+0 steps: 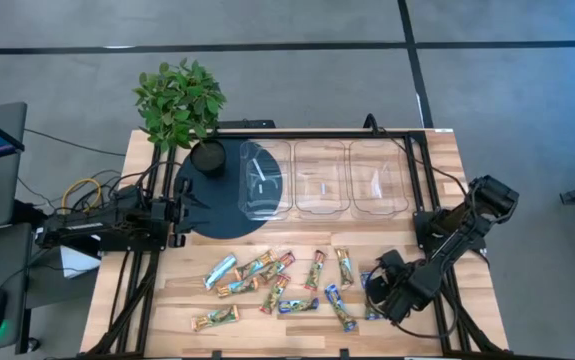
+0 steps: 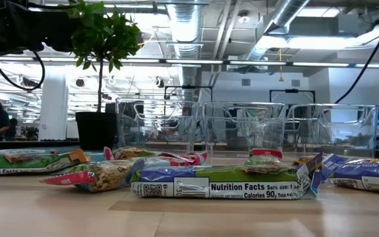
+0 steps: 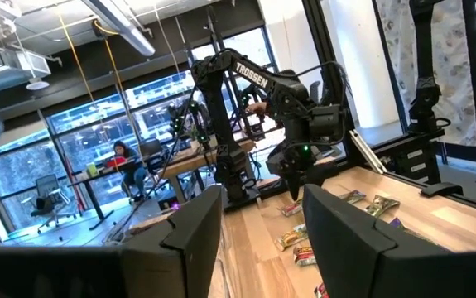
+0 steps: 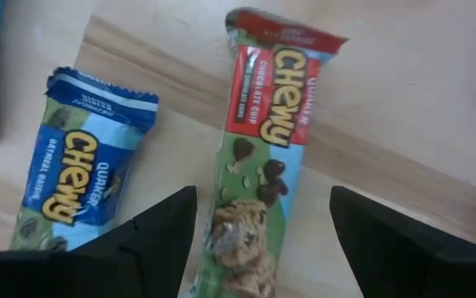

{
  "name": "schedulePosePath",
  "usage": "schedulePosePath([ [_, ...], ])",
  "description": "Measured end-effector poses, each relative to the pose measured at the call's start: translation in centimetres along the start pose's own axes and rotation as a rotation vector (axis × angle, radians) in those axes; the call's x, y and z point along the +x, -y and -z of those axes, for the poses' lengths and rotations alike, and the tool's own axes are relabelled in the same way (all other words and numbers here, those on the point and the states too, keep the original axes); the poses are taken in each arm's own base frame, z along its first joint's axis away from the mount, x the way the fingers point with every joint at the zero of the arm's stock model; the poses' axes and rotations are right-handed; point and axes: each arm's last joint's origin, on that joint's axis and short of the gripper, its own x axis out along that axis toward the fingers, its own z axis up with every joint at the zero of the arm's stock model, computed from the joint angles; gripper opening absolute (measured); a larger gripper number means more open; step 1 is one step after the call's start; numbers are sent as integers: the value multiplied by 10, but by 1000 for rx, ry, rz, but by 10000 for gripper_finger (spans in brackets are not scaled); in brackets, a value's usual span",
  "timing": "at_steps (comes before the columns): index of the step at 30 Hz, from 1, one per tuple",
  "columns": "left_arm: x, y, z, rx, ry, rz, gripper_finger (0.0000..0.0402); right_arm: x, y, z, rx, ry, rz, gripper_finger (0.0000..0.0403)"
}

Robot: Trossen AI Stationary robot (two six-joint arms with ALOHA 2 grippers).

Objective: Pick and place Granola Bars by type
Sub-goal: Put the red granola bar into the right transparent bin

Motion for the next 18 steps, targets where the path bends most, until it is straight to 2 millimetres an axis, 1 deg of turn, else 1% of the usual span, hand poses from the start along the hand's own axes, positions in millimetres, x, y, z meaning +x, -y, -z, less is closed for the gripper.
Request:
schedulePosePath([
  [4, 0, 0, 0, 0, 0, 0, 167, 3, 1, 0, -3, 0, -9, 267],
  [7, 0, 0, 0, 1, 0, 0, 167, 3, 1, 0, -10, 1, -12, 249],
  [9, 0, 0, 0, 1, 0, -2, 167, 3, 1, 0, -20, -1, -18, 227],
  [15, 0, -1, 0, 1, -6, -24, 167, 3, 0, 0, -21, -1, -19, 142],
  [18, 0, -1, 0, 1, -6, -24, 167, 3, 1, 0, -29, 2, -13, 111],
])
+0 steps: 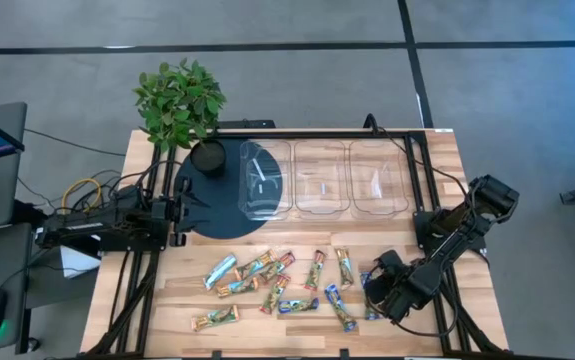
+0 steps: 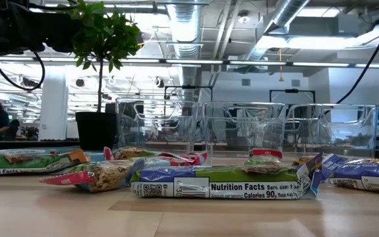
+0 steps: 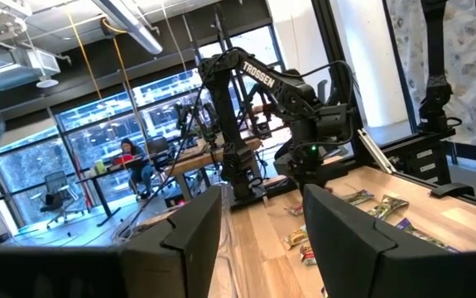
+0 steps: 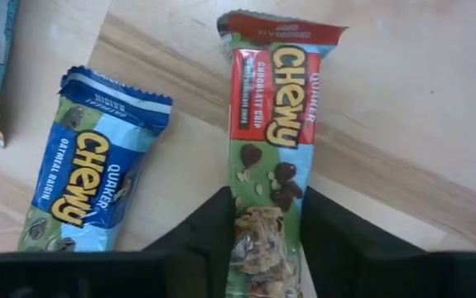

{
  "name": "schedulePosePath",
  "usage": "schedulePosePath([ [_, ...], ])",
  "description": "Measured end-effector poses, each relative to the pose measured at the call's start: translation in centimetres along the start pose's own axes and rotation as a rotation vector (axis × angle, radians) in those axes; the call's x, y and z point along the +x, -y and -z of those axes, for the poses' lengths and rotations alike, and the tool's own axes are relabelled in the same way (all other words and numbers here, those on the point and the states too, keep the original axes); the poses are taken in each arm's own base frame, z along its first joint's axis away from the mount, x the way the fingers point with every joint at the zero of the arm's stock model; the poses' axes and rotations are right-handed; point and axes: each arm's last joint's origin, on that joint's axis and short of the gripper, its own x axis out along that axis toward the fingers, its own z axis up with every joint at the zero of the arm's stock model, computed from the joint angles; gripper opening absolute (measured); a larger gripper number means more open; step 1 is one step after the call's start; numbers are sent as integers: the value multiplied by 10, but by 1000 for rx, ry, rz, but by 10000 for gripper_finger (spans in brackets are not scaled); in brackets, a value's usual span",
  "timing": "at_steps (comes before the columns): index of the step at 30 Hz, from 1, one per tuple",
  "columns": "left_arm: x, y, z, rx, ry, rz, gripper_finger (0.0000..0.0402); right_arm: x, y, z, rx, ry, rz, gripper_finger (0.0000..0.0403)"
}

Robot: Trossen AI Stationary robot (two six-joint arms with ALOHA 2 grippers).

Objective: Pick and place Granola Bars by type
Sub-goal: Put the red granola bar into the right transparent bin

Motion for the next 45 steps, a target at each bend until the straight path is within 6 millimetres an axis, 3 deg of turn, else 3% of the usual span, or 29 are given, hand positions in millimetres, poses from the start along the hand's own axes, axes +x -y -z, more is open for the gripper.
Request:
schedulePosePath([
  [4, 0, 0, 0, 0, -1, -2, 167, 0, 1, 0, -3, 2, 5, 96],
  [14, 0, 0, 0, 0, -1, -2, 167, 0, 0, 0, -3, 10, 0, 117],
  [29, 0, 0, 0, 0, -1, -4, 167, -5, -5, 0, -69, 45, -36, 97],
  [36, 0, 0, 0, -19, -2, -5, 167, -25, -16, -2, -141, 121, -95, 97],
  [45, 0, 0, 0, -27, -2, -5, 167, -76, -25, -15, -242, 313, -239, 97],
])
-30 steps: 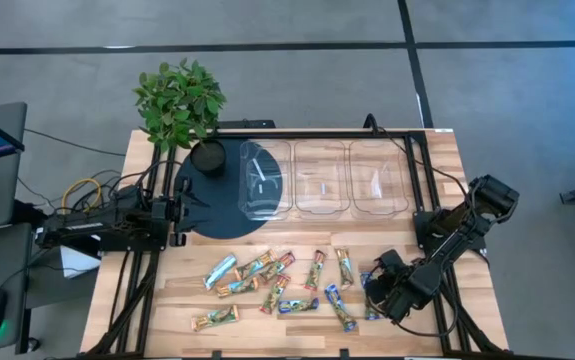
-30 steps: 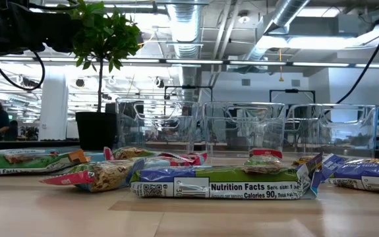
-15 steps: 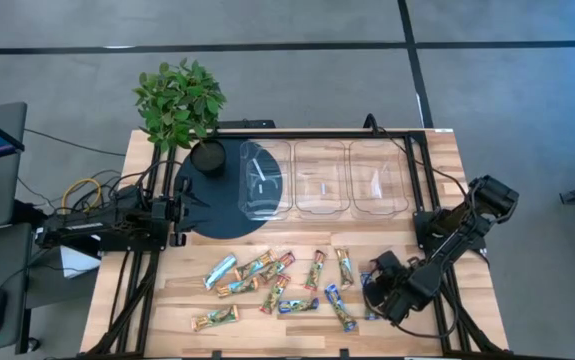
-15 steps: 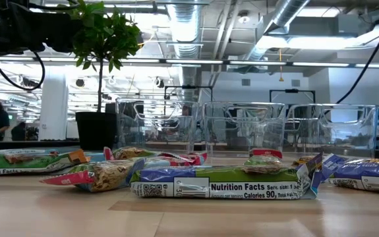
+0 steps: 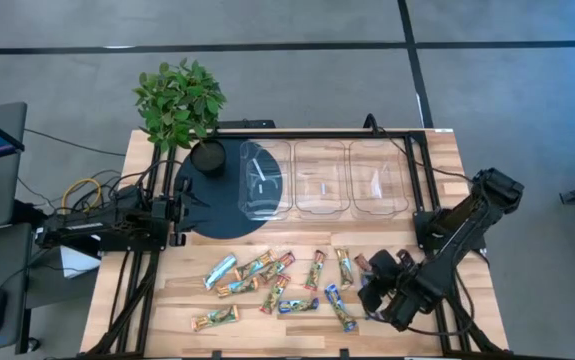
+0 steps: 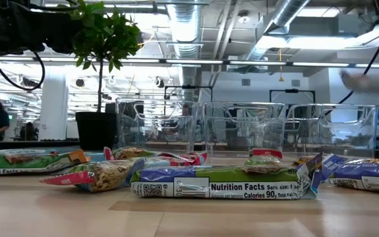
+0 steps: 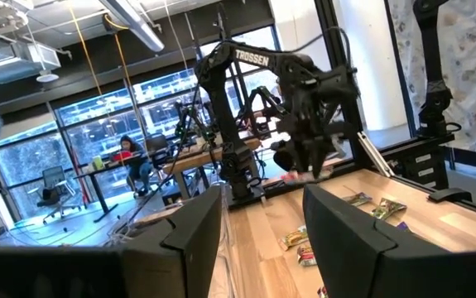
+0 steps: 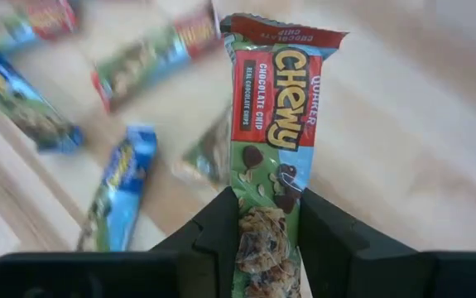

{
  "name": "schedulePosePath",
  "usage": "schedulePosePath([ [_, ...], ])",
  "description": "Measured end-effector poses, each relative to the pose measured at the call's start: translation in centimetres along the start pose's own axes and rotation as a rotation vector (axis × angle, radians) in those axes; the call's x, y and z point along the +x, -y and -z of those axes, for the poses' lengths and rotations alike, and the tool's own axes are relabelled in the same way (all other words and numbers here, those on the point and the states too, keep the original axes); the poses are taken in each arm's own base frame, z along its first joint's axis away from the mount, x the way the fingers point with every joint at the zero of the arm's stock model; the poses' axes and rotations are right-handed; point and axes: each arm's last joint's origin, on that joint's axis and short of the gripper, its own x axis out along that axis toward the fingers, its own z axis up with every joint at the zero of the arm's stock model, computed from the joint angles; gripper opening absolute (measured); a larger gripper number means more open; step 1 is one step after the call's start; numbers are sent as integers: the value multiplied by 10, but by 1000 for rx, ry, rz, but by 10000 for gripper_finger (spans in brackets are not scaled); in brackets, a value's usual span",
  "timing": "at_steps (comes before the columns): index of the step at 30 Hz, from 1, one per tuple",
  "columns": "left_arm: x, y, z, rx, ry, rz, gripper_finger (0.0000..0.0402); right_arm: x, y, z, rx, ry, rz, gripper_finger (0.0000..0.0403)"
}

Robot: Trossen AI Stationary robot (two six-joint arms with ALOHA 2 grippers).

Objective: Pick and place Granola Bars by type
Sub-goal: Put the red granola bar into the right transparent bin

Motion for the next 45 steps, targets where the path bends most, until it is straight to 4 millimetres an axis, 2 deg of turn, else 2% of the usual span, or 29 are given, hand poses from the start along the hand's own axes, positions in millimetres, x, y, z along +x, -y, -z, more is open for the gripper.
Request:
schedulePosePath([
  [4, 0, 0, 0, -15, 0, -1, 167, -15, 6, -22, -5, 75, 60, 97],
  [9, 0, 0, 0, -15, 0, -1, 167, -23, 25, -54, 5, 100, 227, 97],
  [13, 0, 0, 0, -15, 0, -3, 167, -25, 45, -82, 28, 130, 363, 97],
  [21, 0, -2, 0, -15, -15, -68, 167, -21, 83, -138, 92, 170, 497, 97],
  [29, 0, -2, 1, -15, -18, -76, 167, 1, 123, -191, 195, 93, 607, 97],
  [36, 0, -2, 1, -15, -18, -76, 167, 31, 150, -235, 194, 64, 436, 97],
  [39, 0, -2, 1, -16, -20, -76, 167, 47, 166, -243, 228, 23, 430, 97],
  [45, 0, -2, 2, -19, -31, -73, 167, 82, 191, -234, 276, -146, 481, 97],
])
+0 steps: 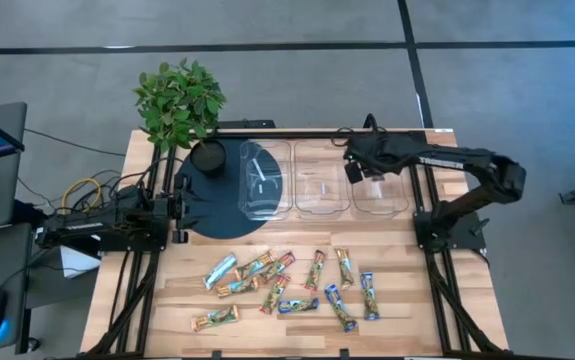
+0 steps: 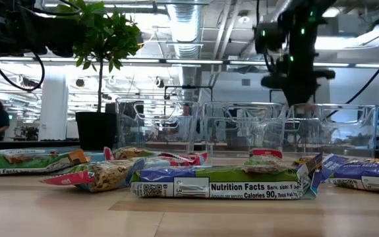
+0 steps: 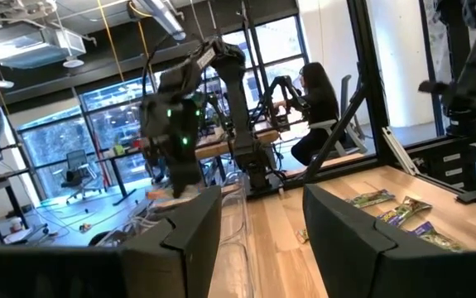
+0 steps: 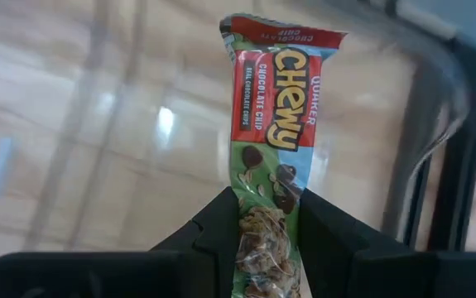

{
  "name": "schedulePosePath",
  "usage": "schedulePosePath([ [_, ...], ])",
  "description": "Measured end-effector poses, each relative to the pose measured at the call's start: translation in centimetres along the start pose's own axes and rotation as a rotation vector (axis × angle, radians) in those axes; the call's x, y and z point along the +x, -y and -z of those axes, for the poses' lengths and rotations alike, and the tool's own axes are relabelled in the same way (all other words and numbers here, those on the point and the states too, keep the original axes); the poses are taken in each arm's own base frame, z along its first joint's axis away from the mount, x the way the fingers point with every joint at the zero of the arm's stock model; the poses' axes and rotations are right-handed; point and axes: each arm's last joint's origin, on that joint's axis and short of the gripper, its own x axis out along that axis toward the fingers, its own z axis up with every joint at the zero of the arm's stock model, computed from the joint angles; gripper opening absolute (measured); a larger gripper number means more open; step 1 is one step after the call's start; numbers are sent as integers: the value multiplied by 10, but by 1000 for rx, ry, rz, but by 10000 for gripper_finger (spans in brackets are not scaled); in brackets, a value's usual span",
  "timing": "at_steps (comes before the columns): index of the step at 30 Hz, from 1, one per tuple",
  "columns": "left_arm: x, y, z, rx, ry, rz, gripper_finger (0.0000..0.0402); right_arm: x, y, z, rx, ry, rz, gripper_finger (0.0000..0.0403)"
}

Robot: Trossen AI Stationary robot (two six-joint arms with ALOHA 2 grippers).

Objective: Pick and place Granola Bars by type
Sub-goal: Put the red granola bar into the right transparent bin

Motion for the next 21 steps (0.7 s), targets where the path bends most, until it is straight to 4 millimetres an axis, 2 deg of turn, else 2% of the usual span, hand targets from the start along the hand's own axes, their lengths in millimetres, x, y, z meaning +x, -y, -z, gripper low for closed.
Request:
schedulePosePath([
  [6, 0, 0, 0, -4, -1, 0, 167, 37, -3, 2, 0, -75, -53, 98],
  [14, 0, 0, 0, -6, 0, 0, 167, 50, -4, 5, 9, -87, -85, 98],
  [21, 0, 0, 0, -7, -1, 0, 167, 71, -4, 12, 73, -91, -211, 98],
])
